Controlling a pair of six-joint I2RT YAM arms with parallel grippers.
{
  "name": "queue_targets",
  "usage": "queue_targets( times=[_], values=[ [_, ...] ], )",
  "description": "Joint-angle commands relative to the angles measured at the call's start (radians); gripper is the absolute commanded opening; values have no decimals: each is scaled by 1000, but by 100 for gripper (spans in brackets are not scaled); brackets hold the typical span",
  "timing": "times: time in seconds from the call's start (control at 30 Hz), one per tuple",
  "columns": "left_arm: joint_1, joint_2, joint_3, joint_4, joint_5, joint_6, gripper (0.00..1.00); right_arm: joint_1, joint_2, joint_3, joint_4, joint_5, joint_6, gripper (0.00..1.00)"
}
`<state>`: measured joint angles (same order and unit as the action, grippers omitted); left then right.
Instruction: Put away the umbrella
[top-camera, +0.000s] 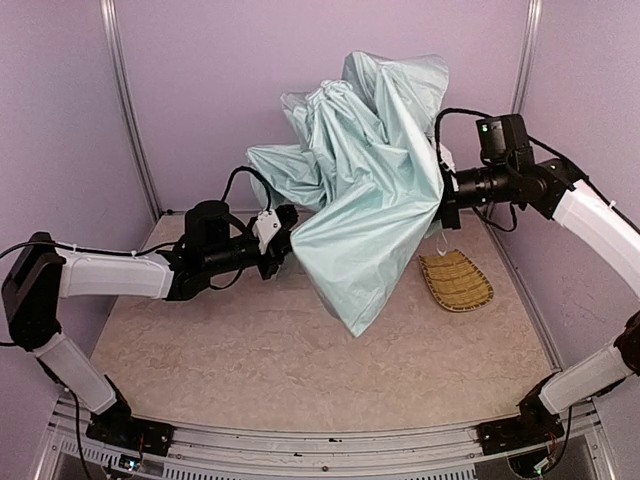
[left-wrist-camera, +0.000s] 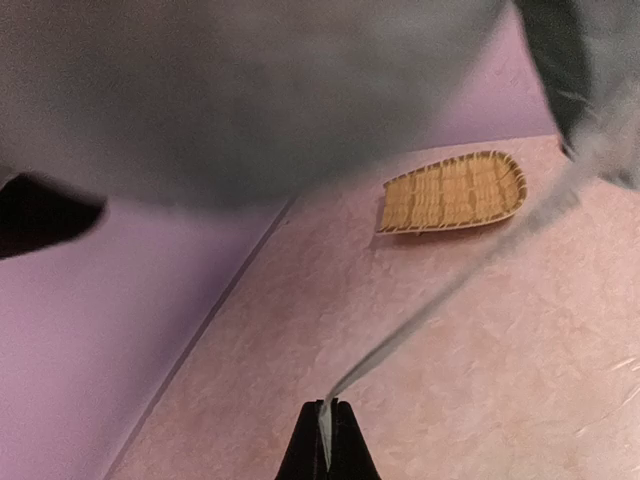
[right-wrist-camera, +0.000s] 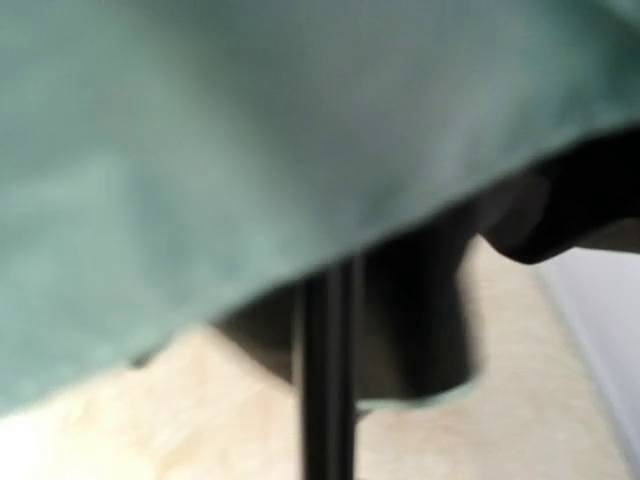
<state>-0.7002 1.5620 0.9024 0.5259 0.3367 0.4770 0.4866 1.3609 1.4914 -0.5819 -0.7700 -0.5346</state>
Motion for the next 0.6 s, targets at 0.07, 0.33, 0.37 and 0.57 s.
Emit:
queue_targets(
  times=[0.07, 0.33, 0.37, 0.57],
  values=[
    [85, 129, 160, -33, -110, 132, 0, 204, 45, 26, -173, 258, -133, 0],
    [142, 271, 256, 147, -28, 142, 0, 259, 103, -90, -105, 383, -24, 0],
    [140, 294, 266, 156, -20, 157, 0, 274, 103, -127, -80, 423, -7, 0],
    [141, 401, 305, 261, 25, 208, 0, 502, 69, -396, 110, 742, -14, 0]
  ],
)
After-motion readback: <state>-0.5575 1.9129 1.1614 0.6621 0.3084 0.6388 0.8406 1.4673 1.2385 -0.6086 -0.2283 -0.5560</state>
